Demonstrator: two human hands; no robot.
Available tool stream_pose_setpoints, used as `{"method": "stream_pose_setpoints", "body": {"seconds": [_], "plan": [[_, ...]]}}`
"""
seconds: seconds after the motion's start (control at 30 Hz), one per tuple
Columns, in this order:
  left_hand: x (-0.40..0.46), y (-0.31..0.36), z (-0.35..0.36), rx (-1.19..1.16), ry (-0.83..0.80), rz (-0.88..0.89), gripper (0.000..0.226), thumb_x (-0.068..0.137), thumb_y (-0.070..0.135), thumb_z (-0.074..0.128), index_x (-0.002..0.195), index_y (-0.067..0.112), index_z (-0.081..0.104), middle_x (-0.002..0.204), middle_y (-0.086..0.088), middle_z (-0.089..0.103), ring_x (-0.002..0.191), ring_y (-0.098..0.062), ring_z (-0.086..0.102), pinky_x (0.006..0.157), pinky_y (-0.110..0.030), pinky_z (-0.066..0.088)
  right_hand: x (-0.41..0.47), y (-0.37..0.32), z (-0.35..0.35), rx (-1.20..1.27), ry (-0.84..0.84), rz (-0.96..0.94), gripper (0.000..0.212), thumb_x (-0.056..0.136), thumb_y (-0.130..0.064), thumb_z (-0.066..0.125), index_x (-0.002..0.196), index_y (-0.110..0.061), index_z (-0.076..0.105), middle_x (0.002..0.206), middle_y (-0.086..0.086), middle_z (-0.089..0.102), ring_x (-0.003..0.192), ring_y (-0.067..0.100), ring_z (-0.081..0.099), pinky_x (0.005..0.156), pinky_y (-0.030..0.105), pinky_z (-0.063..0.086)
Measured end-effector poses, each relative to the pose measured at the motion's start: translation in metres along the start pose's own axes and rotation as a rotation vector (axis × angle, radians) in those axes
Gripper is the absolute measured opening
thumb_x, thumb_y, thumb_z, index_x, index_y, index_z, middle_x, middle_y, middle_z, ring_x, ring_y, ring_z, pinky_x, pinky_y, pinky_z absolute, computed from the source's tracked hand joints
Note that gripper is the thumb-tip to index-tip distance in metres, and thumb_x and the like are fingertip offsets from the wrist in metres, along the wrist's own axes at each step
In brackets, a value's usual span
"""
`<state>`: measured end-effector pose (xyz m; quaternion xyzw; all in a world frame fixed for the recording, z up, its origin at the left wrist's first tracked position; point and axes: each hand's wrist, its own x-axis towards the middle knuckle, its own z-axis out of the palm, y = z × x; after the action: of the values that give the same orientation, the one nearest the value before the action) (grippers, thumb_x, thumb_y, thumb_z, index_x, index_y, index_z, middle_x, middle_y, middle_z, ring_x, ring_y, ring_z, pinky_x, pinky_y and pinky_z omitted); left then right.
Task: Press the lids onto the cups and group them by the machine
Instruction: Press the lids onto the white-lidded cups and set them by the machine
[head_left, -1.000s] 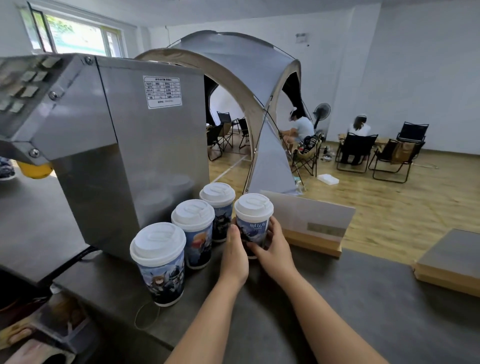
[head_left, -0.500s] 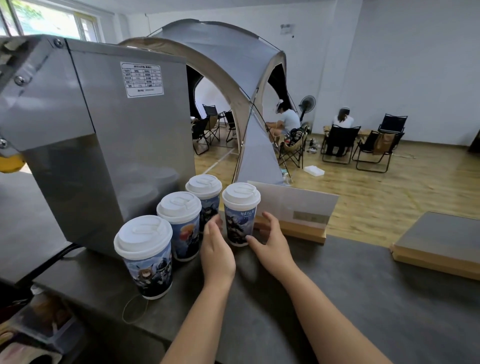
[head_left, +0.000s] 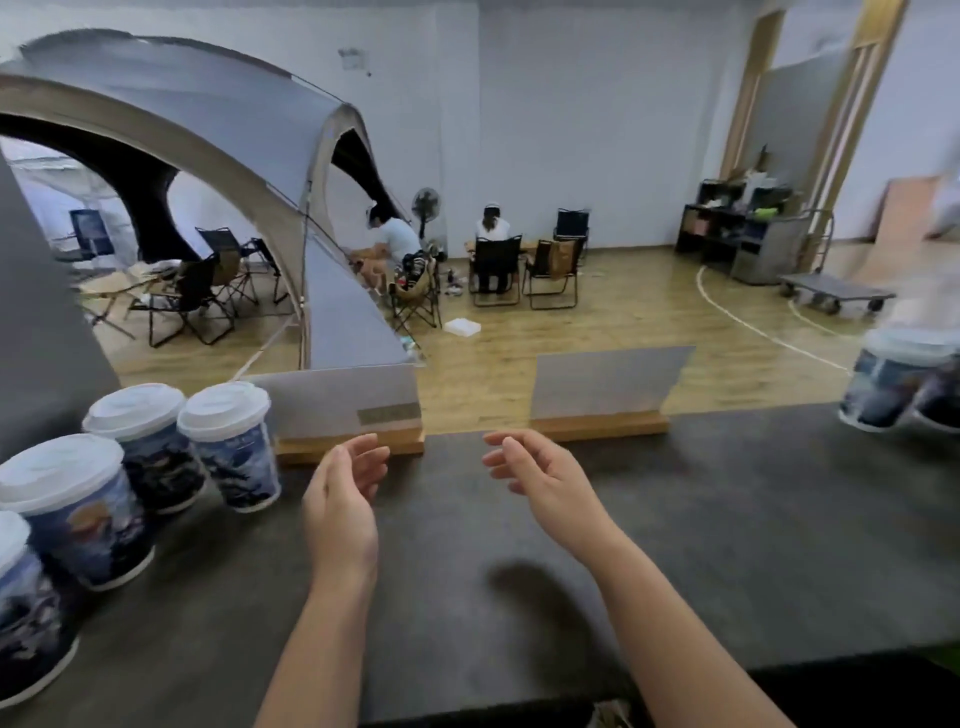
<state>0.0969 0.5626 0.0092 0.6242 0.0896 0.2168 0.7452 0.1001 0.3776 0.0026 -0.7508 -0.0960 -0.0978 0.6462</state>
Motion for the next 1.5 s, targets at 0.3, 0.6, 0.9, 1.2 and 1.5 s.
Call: {"method": "stream_pose_setpoints", "body": {"seconds": [0.3, 0.6, 0.9, 1.2, 1.5], "plan": [[-0.094, -0.019, 0.188, -0.029, -0.439, -0.068, 0.043, 0.108, 0.023, 0.027, 0.100, 0.011, 0.068, 0.096, -0.008, 0.071, 0.088, -0.020, 0.063, 0.079, -0.031, 0.047, -0.069, 0.012, -0.207, -0.077, 0.495, 0.051, 0.023, 0.102, -0.021, 0.048, 0.096, -0.023, 0.070, 0.092, 0.006, 0.073, 0.080, 0.007, 0.065, 0.070, 0.015, 0.047], [-0.221, -0.051, 0.373, -0.043, -0.786, -0.149, 0.040, 0.106, 0.020, 0.034, 0.093, 0.010, 0.071, 0.090, -0.012, 0.073, 0.082, -0.019, 0.064, 0.072, -0.024, 0.047, -0.141, 0.012, -0.391, -0.126, 1.121, 0.001, 0.028, 0.101, -0.011, 0.044, 0.088, -0.019, 0.067, 0.088, 0.002, 0.069, 0.081, 0.012, 0.063, 0.077, 0.026, 0.049], [-0.317, -0.047, 0.518, 0.136, -1.043, -0.096, 0.031, 0.105, 0.033, 0.037, 0.130, 0.023, 0.050, 0.129, 0.001, 0.057, 0.113, -0.015, 0.051, 0.090, -0.029, 0.036, -0.142, 0.029, -0.516, -0.347, 1.308, 0.097, 0.009, 0.094, -0.027, 0.050, 0.099, -0.029, 0.057, 0.111, 0.003, 0.062, 0.099, 0.018, 0.059, 0.087, 0.038, 0.050], [-0.348, -0.067, 0.542, 0.090, -1.063, -0.175, 0.048, 0.099, 0.051, 0.030, 0.146, 0.044, 0.035, 0.150, 0.010, 0.045, 0.138, -0.015, 0.041, 0.116, -0.044, 0.034, -0.124, 0.045, -0.533, -0.062, 1.213, 0.179, 0.032, 0.102, -0.034, 0.036, 0.128, -0.024, 0.051, 0.127, 0.001, 0.058, 0.115, 0.020, 0.054, 0.096, 0.040, 0.045], [-0.255, -0.059, 0.453, 0.061, -0.780, 0.012, 0.042, 0.103, 0.040, 0.033, 0.143, 0.039, 0.045, 0.144, 0.016, 0.051, 0.133, -0.005, 0.045, 0.114, -0.036, 0.036, -0.067, 0.036, -0.415, 0.054, 1.009, -0.047, 0.014, 0.102, -0.027, 0.041, 0.114, -0.021, 0.048, 0.107, -0.004, 0.058, 0.099, 0.009, 0.057, 0.078, 0.019, 0.045]]}}
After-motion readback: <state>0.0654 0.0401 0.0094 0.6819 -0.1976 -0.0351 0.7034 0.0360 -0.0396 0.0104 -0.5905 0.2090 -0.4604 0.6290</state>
